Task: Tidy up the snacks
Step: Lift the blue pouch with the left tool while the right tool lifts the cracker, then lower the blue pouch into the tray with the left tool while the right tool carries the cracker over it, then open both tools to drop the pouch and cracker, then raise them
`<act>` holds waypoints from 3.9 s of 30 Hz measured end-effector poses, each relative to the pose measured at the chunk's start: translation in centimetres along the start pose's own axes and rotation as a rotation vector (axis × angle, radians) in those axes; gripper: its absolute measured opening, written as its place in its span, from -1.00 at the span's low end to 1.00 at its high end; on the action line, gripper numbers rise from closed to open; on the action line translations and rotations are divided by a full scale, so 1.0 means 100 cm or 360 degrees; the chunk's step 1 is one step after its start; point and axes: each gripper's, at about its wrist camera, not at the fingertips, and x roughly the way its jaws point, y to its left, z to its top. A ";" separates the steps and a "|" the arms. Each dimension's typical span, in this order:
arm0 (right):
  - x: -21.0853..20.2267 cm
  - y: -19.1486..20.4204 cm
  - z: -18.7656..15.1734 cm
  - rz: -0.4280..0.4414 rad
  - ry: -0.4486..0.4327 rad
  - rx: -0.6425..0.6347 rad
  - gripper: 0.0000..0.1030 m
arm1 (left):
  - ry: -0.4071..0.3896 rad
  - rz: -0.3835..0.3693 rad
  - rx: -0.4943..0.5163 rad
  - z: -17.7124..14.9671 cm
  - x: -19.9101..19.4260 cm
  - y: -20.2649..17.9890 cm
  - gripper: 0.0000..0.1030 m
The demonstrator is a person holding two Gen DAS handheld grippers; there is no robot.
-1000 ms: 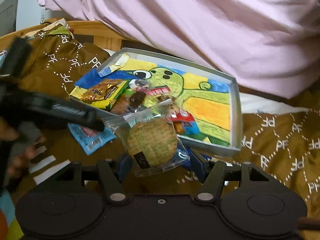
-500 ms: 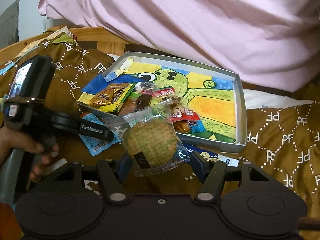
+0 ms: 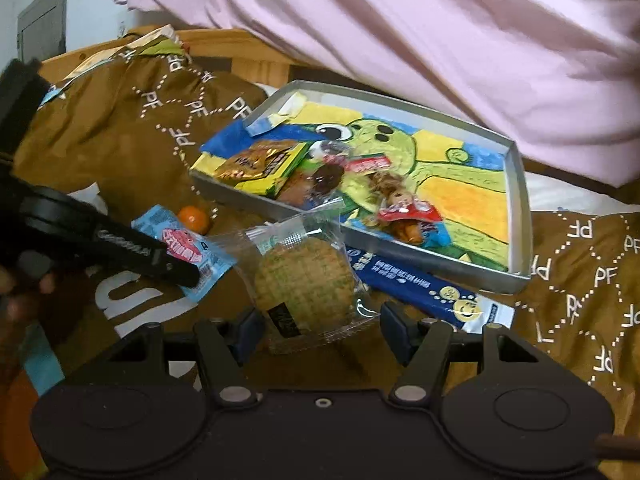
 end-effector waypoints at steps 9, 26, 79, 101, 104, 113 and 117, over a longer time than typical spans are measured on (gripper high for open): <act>0.006 0.009 -0.004 0.0031 0.0012 -0.0053 0.25 | -0.0104 -0.0129 -0.0137 -0.001 0.009 0.002 0.56; 0.018 0.006 -0.006 0.0008 0.0046 -0.0043 0.25 | -0.0206 0.0025 -0.0149 -0.001 0.022 0.008 -0.17; 0.084 -0.120 0.035 -0.0295 -0.0173 0.0468 0.26 | -0.0153 -0.0232 0.0170 0.095 0.087 -0.112 -0.16; 0.024 -0.104 0.037 -0.0316 -0.0428 0.0486 0.99 | -0.0406 -0.0136 0.0081 0.086 0.011 -0.096 0.99; 0.001 -0.099 0.034 -0.0312 -0.0515 0.0491 0.99 | -0.0525 -0.0089 0.0133 0.078 -0.016 -0.094 0.99; -0.067 -0.075 0.018 -0.0297 -0.0737 0.0534 0.99 | -0.0712 0.0033 0.0298 0.037 -0.083 -0.085 0.99; -0.090 -0.063 0.002 -0.0285 -0.0732 0.0547 0.99 | -0.0729 0.0078 0.0336 0.009 -0.106 -0.072 0.99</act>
